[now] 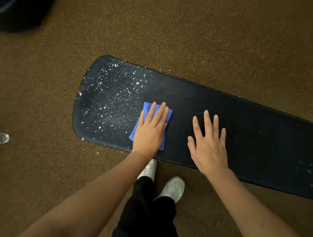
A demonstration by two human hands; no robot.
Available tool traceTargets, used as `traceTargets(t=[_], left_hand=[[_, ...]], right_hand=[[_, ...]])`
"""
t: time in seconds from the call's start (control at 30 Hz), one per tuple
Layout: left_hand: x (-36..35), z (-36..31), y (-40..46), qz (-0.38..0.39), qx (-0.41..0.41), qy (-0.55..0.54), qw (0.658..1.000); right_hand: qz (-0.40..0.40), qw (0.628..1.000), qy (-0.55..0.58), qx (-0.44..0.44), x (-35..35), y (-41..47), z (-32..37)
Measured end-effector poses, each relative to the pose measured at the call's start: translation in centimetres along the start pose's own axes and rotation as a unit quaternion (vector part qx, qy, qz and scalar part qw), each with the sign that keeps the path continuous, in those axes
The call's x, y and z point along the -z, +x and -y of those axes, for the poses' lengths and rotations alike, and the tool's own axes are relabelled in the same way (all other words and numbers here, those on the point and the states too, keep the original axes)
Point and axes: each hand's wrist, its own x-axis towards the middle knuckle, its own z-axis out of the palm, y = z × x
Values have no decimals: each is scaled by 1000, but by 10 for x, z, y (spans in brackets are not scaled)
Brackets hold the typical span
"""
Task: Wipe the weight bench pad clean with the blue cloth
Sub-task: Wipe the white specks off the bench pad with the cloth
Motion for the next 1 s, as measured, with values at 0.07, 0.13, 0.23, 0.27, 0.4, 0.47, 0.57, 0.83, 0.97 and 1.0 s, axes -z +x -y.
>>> traceTargets(t=[0.07, 0.13, 0.23, 0.27, 0.4, 0.47, 0.57, 0.83, 0.97, 1.0], left_hand=[[2, -1, 12, -8, 80, -37, 996], [2, -10, 14, -19, 110, -54, 992], [-2, -17, -5, 0, -3, -20, 1000], [-2, -15, -15, 11, -59, -3, 998], [1, 14, -26, 17, -229, 49, 972], [4, 30, -20, 16, -237, 71, 969], [7, 29, -12, -2, -99, 34, 994], [-4, 6, -36, 39, -208, -23, 977], [27, 24, -28, 37, -160, -202, 965], [33, 34, -23, 16, -133, -217, 967]], right_hand=[[-5, 1000, 3, 2, -1, 0, 0], [-4, 1000, 5, 0, -1, 0, 0], [-2, 1000, 5, -4, -1, 0, 1], [-3, 1000, 5, -3, -1, 0, 1], [-10, 1000, 7, -4, -1, -3, 1], [-17, 1000, 15, 0, -1, -7, 5], [-31, 999, 28, 4, -3, -12, 15], [-44, 996, 73, -21, -15, -24, 40], [-71, 991, 106, -49, -30, -36, 71], [-77, 989, 110, -53, -35, -37, 84]])
